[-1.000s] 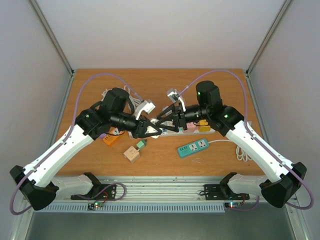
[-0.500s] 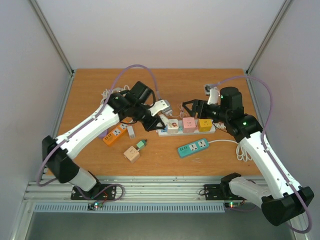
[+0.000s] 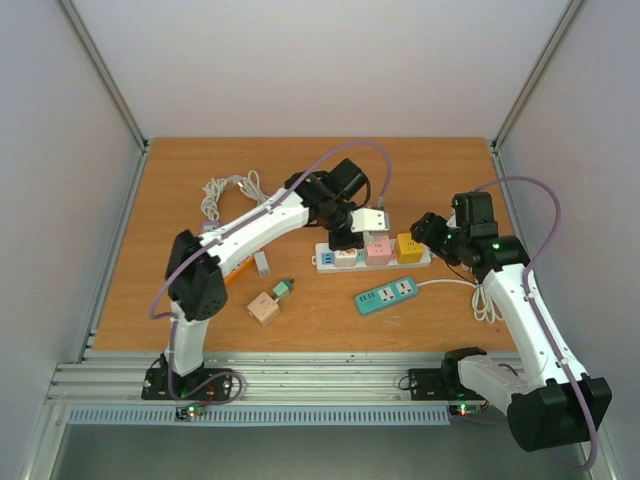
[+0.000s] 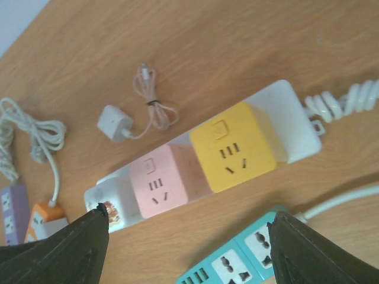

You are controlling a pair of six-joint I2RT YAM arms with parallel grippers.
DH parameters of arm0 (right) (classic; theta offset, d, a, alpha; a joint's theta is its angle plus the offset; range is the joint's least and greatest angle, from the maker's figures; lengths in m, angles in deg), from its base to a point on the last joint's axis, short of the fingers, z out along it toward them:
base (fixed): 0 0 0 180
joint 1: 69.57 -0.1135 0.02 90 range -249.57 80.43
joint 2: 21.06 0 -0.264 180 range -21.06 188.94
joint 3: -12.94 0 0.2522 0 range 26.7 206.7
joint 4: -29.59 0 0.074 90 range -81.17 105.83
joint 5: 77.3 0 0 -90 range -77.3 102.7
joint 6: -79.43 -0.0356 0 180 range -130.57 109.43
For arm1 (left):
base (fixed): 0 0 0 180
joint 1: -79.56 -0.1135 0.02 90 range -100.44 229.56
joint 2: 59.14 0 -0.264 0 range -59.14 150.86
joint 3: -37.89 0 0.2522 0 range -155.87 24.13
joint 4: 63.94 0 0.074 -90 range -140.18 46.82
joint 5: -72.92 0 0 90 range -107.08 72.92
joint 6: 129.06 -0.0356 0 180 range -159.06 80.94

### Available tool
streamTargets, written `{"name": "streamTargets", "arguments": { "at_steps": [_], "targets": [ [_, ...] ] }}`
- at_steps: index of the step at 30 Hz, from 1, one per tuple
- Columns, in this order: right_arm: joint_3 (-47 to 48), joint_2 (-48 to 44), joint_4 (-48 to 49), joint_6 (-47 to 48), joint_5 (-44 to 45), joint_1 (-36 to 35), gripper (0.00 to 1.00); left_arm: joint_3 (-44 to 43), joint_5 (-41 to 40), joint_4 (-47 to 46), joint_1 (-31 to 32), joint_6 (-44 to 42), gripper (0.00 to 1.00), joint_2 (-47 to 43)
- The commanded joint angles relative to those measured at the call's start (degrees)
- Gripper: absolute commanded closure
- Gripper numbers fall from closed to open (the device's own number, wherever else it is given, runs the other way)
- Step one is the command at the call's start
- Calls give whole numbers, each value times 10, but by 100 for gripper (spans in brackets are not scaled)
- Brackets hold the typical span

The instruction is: Insert the plug

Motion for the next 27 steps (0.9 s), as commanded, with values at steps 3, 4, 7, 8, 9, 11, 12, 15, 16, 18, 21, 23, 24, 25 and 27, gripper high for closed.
{"name": "streamTargets", "arguments": {
  "at_steps": [3,4,7,8,9,11,12,15,16,18,21,23,24,25,27],
  "targets": [
    [0,23,-20,-12,24,24,27,-107,-20,15,13,-34,100,83],
    [1,29,-24,-18,40,26,27,-111,-19,8,13,-32,100,92],
    [-1,52,-27,-36,70,33,25,-131,-25,6,17,-31,100,119],
    [-3,60,-24,-39,72,34,24,-140,-32,6,17,-29,100,128],
    [-4,69,-20,-40,71,34,25,-148,-35,8,17,-23,100,137],
    [-8,87,-15,-47,73,34,24,-163,-36,15,19,-20,100,150],
    [-10,94,-12,-52,76,35,24,-169,-35,18,20,-19,100,155],
    [-16,113,5,-63,75,42,24,-182,-33,19,26,-16,100,166],
    [-17,120,10,-66,70,45,24,-184,-32,20,27,-15,100,170],
    [-20,134,29,-65,43,53,25,-190,-36,25,29,-9,100,178],
    [-35,156,104,-47,-48,58,24,-206,-48,44,29,8,100,192],
    [-26,180,110,-38,-57,59,24,-213,-54,55,29,12,100,195],
    [-24,191,115,-33,-65,59,25,-219,-57,66,30,14,100,197],
    [-23,200,121,-29,-74,59,27,-225,-61,75,30,15,100,199],
    [-24,217,130,-20,-86,59,30,-233,-63,87,30,15,100,200]
  ]
}}
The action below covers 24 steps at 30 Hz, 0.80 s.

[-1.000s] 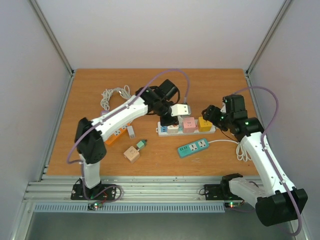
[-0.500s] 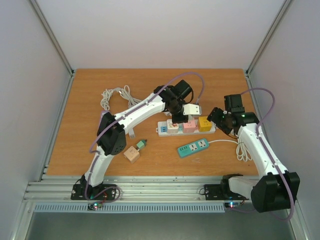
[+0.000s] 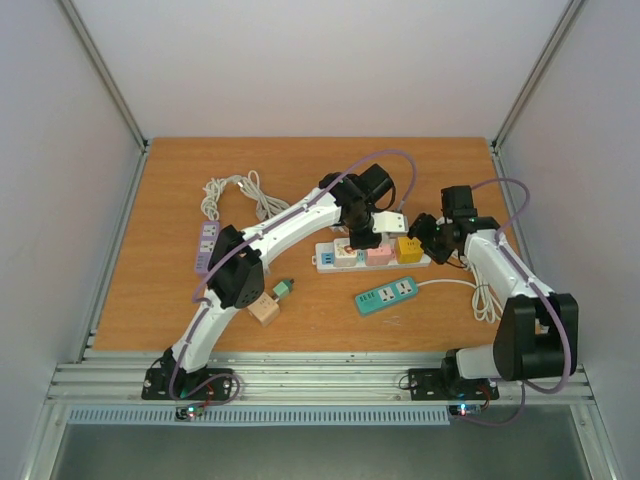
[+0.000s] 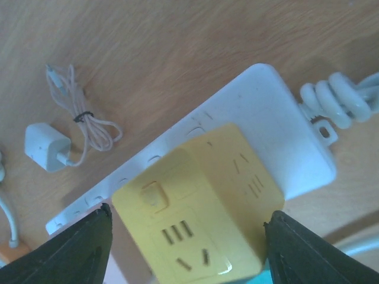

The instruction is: Insert the plug

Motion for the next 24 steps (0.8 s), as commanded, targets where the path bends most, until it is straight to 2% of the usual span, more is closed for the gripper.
{"name": "streamTargets", "arguments": {
  "at_steps": [1,7,15,24],
  "targets": [
    [0,35,46,26,-54,4,31,-32,-13,42,3,10,100,12],
    [-18,60,74,52,-133,3,40,-51,-24,71,4,11,100,16],
    [-37,63,81,68,-160,-6,41,-82,-87,142,4,9,100,20],
    [-17,80,62,122,-197,-52,42,-67,-77,188,3,-24,100,3]
  ]
}}
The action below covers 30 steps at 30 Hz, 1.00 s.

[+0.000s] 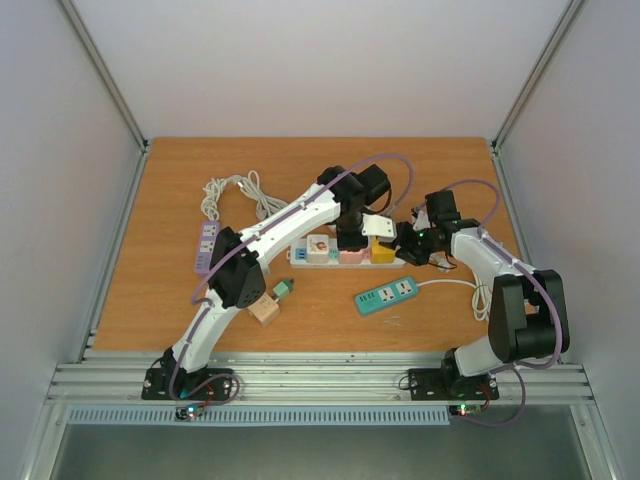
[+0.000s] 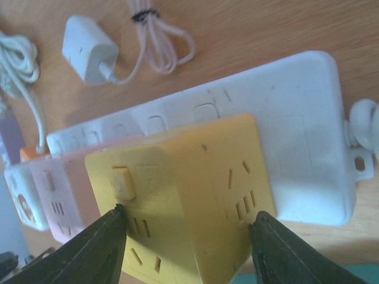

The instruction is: Insert the plug

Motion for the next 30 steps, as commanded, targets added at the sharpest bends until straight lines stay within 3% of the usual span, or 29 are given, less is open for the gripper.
{"name": "streamTargets", "arguments": {
  "at_steps": [1,8,17,30],
  "targets": [
    [12,13,-17,33,-35,-22,42,-1,-15,36,1,-20,100,-6],
    [23,20,-34,48,-15,-23,42,0,-17,50,-12,-34,100,-15],
    [32,18,-49,63,-3,-27,40,-3,-18,72,-28,-130,100,1],
    [37,30,-53,62,19,-40,40,-23,1,32,-32,-153,100,24]
  ]
}}
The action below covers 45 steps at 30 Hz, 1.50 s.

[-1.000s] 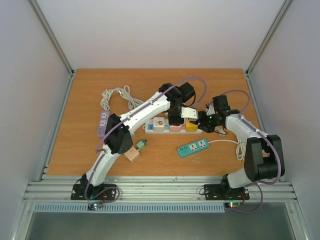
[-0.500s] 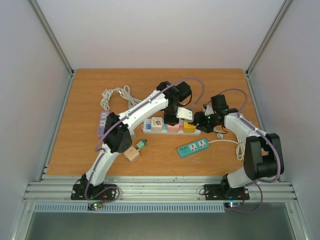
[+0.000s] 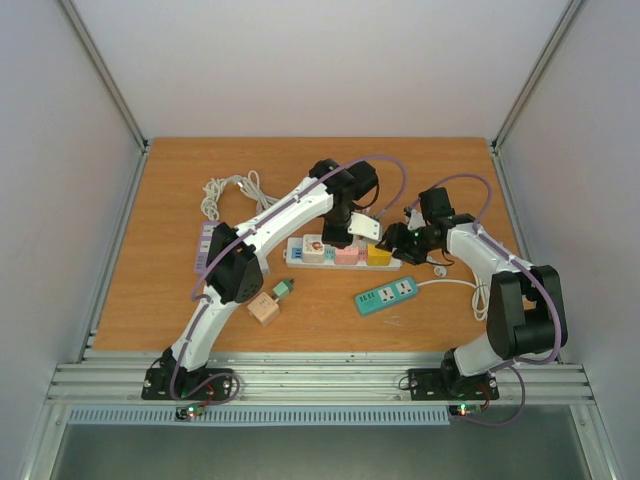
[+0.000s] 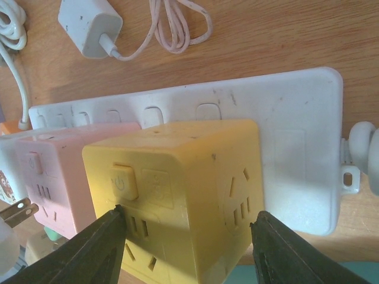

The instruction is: Insert the plug

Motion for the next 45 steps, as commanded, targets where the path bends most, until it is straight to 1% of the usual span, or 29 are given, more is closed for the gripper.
{"name": "streamTargets", "arguments": {
  "at_steps": [1,9,14,19,22,30,36,37,39,42,45],
  "targets": [
    [8,13,-11,4,17,-10,40,-26,9,-26,1,-16,100,21],
    [-10,-1,11,-27,21,-10,38,-34,-11,-29,3,-1,100,40],
    [-12,1,12,-32,27,-10,38,-33,-2,-11,4,1,100,46],
    [-15,-3,12,-39,41,-10,38,-31,-43,-3,5,10,100,63],
    [-17,-8,11,-42,47,-9,38,-33,-47,5,6,19,100,75],
    [-24,-10,15,-57,61,-9,38,16,-87,-16,18,37,99,77],
    [-30,-15,21,-67,65,-9,38,37,-104,-15,20,51,99,75],
    [-30,-16,20,-68,66,-9,38,36,-101,-16,18,54,96,71],
    [-29,-16,20,-70,67,-9,38,24,-89,-16,19,61,84,62],
    [-26,-19,14,-69,69,-8,37,-19,-62,-14,18,73,56,44],
    [-18,-28,4,-70,76,-9,36,-43,-41,-22,18,84,38,16]
  ]
}}
